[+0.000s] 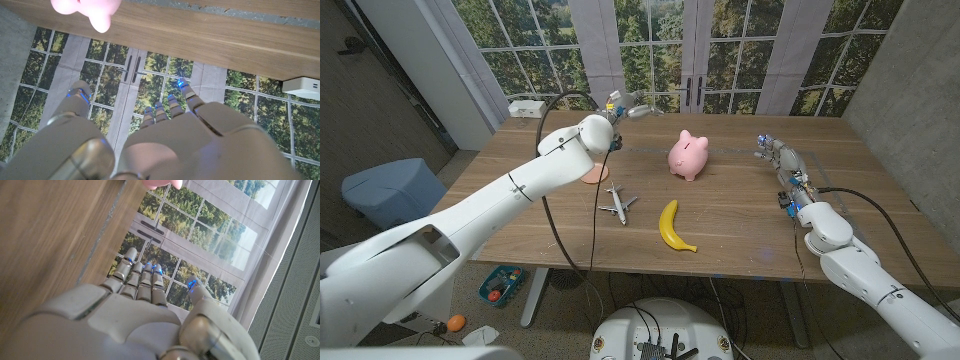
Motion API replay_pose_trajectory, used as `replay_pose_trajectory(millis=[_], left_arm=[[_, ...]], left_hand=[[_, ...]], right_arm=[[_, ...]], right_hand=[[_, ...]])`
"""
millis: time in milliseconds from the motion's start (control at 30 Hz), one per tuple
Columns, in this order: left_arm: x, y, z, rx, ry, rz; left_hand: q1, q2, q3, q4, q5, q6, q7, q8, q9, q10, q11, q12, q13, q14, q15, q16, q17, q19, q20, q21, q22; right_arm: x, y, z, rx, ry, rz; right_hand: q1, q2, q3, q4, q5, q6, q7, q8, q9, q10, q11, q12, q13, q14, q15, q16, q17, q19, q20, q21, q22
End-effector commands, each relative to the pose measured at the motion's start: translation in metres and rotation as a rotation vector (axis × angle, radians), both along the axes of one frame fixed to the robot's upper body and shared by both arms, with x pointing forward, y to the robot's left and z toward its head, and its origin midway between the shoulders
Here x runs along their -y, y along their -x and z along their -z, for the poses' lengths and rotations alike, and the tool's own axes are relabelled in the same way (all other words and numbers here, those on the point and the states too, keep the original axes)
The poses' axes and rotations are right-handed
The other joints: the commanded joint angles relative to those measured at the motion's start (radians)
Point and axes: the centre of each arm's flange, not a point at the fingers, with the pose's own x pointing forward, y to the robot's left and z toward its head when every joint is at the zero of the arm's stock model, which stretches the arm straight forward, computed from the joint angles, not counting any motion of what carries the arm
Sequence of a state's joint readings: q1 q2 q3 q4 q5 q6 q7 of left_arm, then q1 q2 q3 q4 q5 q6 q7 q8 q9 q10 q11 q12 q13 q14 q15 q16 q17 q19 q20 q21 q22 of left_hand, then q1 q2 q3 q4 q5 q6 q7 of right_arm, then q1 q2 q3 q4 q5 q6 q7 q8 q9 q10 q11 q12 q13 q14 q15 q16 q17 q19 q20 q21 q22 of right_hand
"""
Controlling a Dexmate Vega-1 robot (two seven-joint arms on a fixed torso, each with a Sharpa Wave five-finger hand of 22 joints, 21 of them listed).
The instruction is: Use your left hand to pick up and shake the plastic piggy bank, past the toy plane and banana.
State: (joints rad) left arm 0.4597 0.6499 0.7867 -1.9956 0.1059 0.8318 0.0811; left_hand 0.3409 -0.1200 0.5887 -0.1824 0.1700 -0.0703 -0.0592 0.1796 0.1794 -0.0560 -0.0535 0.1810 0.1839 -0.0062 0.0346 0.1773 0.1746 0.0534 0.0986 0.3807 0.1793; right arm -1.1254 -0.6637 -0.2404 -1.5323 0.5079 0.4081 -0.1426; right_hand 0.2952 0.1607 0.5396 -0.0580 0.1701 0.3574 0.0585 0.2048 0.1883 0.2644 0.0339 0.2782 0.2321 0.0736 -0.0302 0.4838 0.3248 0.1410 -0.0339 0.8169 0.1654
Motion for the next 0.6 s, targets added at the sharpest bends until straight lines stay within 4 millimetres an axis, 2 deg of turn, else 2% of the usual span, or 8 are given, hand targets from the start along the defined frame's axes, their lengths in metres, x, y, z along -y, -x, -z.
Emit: replay_pose_trajectory(millis=[33, 600], left_arm=[[0.037, -0.001, -0.027, -0.036, -0.150, -0.046], [0.072, 0.001, -0.035, -0.087, -0.312, -0.098]], left_hand=[[0.004, -0.016, -0.007, 0.001, 0.003, -0.014, -0.002, 0.007, 0.003, -0.014, 0.004, 0.002, 0.004, -0.011, 0.005, -0.003, 0.003, -0.007, 0.005, -0.007, 0.003], [0.013, -0.034, -0.020, 0.004, 0.004, -0.008, 0.002, 0.018, 0.004, -0.021, 0.009, 0.006, 0.005, -0.025, 0.012, 0.000, 0.004, -0.010, 0.009, -0.017, 0.003]], right_arm=[[0.006, 0.002, 0.003, 0.011, -0.008, 0.001], [0.014, 0.007, 0.011, 0.019, -0.024, 0.002]], right_hand=[[0.002, 0.002, 0.002, -0.008, 0.007, 0.006, 0.003, 0.004, 0.005, 0.011, 0.000, -0.003, 0.003, 0.007, -0.001, 0.000, -0.001, 0.012, -0.001, -0.003, 0.002], [0.002, 0.003, -0.002, -0.013, 0.008, 0.011, 0.005, 0.004, 0.005, 0.015, 0.002, -0.005, 0.000, 0.009, 0.001, -0.002, -0.004, 0.016, 0.001, -0.010, 0.002]])
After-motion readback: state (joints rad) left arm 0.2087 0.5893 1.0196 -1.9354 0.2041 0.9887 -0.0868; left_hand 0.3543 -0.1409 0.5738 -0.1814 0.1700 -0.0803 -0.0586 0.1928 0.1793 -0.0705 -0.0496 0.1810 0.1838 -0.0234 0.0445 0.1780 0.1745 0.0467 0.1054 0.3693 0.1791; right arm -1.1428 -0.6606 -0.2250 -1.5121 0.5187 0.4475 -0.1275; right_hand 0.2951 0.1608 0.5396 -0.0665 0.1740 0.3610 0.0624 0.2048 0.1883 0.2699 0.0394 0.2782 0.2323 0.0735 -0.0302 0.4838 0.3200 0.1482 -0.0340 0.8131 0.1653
